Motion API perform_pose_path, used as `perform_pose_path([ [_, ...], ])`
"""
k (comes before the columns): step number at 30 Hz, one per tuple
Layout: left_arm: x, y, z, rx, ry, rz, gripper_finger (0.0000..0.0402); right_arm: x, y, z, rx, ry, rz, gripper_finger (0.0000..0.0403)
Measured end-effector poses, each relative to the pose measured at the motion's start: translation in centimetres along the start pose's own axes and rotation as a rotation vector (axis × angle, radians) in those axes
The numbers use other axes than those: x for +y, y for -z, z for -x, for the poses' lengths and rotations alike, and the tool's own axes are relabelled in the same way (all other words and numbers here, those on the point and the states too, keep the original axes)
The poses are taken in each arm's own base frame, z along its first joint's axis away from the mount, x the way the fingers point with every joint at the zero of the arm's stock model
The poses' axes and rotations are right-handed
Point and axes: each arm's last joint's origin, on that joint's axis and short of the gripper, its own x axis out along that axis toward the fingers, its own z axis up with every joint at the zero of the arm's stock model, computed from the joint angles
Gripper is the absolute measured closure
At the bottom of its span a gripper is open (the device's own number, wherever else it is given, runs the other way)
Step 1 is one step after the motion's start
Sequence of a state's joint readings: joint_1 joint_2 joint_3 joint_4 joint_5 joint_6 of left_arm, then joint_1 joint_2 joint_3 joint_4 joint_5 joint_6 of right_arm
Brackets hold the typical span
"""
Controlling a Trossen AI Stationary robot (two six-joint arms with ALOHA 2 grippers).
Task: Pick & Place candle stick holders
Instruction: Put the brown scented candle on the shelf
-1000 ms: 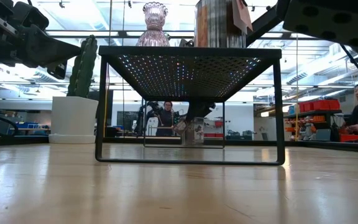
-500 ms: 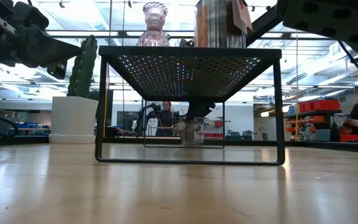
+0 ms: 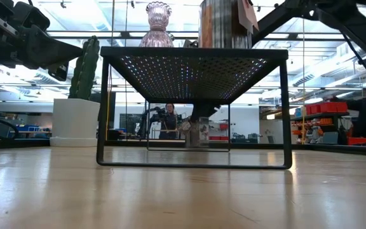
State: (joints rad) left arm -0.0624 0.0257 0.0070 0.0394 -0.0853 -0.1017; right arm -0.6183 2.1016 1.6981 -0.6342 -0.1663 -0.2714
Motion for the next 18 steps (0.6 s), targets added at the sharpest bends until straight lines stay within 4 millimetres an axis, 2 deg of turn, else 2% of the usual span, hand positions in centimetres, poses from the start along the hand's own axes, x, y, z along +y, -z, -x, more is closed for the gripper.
perform_pose_path([
  [18, 0.0, 0.0, 0.0, 0.000, -0.001, 0.000, 0.0383, 0.4, -1.3, 4.8, -0.095, 0.046, 0.016, 0.0035],
])
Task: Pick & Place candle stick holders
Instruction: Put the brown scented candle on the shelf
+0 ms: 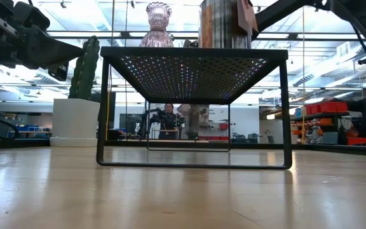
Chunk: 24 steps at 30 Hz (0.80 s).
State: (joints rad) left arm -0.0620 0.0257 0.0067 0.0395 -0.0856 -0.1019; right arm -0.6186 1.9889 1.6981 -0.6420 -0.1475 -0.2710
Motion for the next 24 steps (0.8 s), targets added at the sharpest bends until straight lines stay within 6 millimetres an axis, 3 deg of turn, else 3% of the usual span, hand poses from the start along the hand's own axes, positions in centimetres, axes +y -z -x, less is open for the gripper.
perform_pose_path([
  [24, 0.0, 0.0, 0.0, 0.000, 0.000, 0.000, 0.0383, 0.9, -1.6, 10.4, -0.166, 0.104, 0.031, 0.0035],
])
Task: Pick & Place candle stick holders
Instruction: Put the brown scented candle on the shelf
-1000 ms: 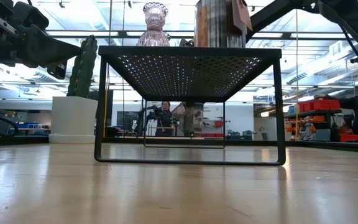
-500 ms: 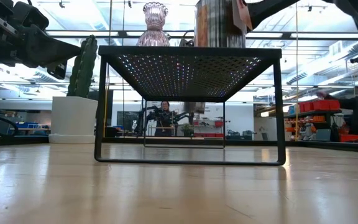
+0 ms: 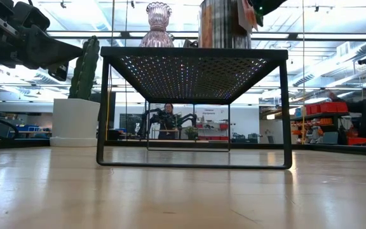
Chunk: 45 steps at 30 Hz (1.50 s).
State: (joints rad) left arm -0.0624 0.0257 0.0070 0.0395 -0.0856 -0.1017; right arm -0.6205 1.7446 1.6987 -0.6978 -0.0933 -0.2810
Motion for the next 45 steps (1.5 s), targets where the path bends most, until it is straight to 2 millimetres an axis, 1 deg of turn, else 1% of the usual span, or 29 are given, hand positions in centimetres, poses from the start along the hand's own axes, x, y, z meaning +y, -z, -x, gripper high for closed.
perform_pose_path([
  [8, 0.0, 0.0, 0.0, 0.000, 0.000, 0.000, 0.0383, 0.2, -0.1, 2.1, -0.010, 0.002, -0.001, 0.0035],
  [16, 0.0, 0.0, 0.0, 0.000, 0.000, 0.000, 0.0383, 0.2, -0.3, 3.2, -0.028, 0.007, 0.001, 0.0035],
  [24, 0.0, 0.0, 0.0, 0.000, 0.000, 0.000, 0.0383, 0.5, -0.2, 3.2, -0.016, 0.002, 0.004, 0.0035],
  [37, 0.0, 0.0, 0.0, 0.000, 0.000, 0.000, 0.0383, 3.1, -1.0, 3.2, -0.040, -0.053, 0.081, 0.0035],
  [45, 0.0, 0.0, 0.0, 0.000, 0.000, 0.000, 0.0383, 4.4, -1.0, 3.2, -0.015, -0.087, 0.092, 0.0035],
])
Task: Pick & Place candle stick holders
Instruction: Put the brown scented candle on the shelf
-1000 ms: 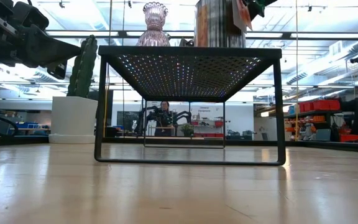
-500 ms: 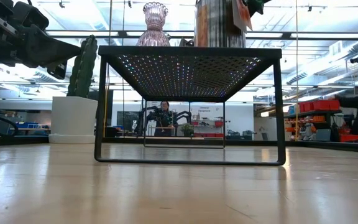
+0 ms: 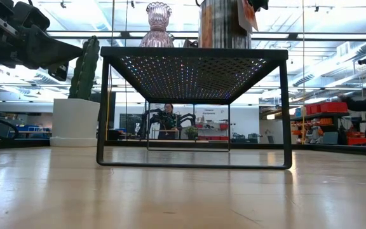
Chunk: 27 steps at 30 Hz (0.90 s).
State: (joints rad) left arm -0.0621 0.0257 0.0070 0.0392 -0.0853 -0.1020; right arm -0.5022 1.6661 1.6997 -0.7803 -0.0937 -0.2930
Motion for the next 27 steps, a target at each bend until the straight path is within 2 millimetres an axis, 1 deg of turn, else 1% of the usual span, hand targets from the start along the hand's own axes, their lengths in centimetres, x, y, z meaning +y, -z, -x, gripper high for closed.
perform_pose_path([
  [6, 0.0, 0.0, 0.0, 0.000, 0.000, 0.000, 0.0383, 0.8, -0.2, -0.1, 0.005, 0.005, -0.002, 0.0035],
  [14, 0.0, 0.0, 0.0, 0.000, 0.000, 0.000, 0.0383, 1.1, -0.3, -0.1, 0.005, 0.001, 0.004, 0.0035],
  [27, 0.0, 0.0, 0.0, 0.000, 0.000, 0.000, 0.0383, 2.5, 0.1, -0.1, 0.071, -0.045, 0.031, 0.0035],
])
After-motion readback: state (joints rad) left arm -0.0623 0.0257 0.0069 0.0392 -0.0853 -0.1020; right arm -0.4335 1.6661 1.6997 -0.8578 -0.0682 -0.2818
